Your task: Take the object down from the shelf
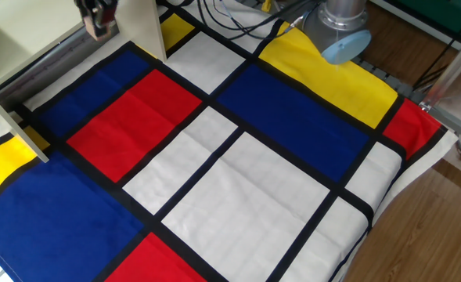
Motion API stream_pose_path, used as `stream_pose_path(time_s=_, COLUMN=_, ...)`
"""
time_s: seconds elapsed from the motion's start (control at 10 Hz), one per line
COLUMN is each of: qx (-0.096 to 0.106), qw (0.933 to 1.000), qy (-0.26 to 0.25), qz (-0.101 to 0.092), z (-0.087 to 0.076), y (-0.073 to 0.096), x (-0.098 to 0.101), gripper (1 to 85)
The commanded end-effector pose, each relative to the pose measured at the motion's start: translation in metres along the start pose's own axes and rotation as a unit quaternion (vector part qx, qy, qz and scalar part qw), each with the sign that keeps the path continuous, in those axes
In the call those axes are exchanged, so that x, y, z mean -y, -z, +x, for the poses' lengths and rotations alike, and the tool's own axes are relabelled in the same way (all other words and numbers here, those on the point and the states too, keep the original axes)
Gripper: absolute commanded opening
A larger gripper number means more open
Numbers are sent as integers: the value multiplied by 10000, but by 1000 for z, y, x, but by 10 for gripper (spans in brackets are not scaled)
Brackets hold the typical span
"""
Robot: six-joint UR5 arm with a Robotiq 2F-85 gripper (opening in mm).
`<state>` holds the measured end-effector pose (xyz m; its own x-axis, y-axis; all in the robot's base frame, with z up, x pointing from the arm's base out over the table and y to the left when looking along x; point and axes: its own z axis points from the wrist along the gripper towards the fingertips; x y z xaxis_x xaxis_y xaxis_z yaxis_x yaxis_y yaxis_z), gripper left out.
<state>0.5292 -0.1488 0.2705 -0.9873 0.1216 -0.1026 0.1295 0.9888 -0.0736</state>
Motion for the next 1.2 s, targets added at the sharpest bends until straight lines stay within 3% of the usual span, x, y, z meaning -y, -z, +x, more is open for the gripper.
stream_pose_path(time_s=0.0, qx=102, qw=9999, qy=59, qz=-51, z=-2, y=-14, x=-12, gripper=13)
stream_pose_path(time_s=0.4, qx=215, qw=9993, qy=320, qz=9, z=-10, y=-22, x=-10, gripper=13)
stream_pose_path(time_s=0.5, qx=72, qw=9988, qy=454, qz=154, z=-3, y=-22, x=-2, gripper=13)
stream_pose_path(time_s=0.8, qx=-173, qw=9979, qy=556, qz=297, z=9, y=-21, x=6, gripper=13)
stream_pose_path(time_s=1.1, qx=-120, qw=9965, qy=816, qz=-124, z=8, y=-22, x=-16, gripper=13)
